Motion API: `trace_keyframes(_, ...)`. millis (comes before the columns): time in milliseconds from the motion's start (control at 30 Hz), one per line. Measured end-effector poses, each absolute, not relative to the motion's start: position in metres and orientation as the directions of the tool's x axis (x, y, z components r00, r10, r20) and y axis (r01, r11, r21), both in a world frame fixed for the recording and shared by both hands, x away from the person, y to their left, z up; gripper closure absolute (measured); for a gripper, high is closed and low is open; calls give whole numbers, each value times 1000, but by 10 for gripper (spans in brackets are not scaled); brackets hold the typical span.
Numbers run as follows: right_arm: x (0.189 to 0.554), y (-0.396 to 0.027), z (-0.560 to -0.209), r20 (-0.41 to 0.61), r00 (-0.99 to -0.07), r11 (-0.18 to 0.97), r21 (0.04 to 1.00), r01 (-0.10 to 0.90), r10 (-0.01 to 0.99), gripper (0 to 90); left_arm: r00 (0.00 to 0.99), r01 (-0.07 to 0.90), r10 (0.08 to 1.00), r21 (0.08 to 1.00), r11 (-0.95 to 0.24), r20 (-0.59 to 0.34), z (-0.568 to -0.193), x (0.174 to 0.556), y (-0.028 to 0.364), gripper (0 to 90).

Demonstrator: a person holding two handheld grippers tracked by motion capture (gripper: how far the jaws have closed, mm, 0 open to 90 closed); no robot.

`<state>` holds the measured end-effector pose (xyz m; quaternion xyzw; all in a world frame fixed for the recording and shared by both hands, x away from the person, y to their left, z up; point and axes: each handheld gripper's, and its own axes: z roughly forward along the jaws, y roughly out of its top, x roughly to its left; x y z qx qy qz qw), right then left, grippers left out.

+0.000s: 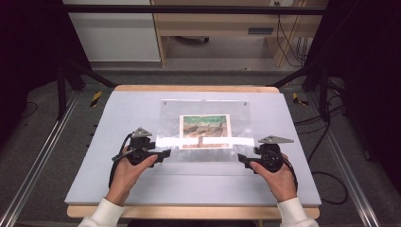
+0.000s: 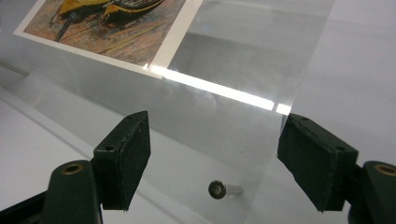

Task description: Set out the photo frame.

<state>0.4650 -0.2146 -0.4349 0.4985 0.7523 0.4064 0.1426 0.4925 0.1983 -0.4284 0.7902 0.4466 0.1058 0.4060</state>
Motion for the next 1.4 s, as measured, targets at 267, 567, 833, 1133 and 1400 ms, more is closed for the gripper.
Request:
trace_keyframes(267,463,-215,-435,191,-460,167,759,630,867,279,575,618,795,740,-266,-195,-429,490,198,289)
trace_keyframes(567,458,-215,-436,178,-462,170,769,616,869,287,572,608,799,749,-262,-185,-429,486,199,309)
trace_keyframes(833,454,-216,-437,164,-464,176,776,605,871,304,569,602,803,755,-261,-177,-429,482,199,325)
trace_keyframes(1133,450,-215,-437,157,-460,177,779,601,874,309,564,593,808,764,-252,-171,-429,479,199,343)
trace_keyframes(1400,444,-214,-438,132,-464,193,786,588,876,329,558,584,814,773,-248,-161,-429,472,200,381)
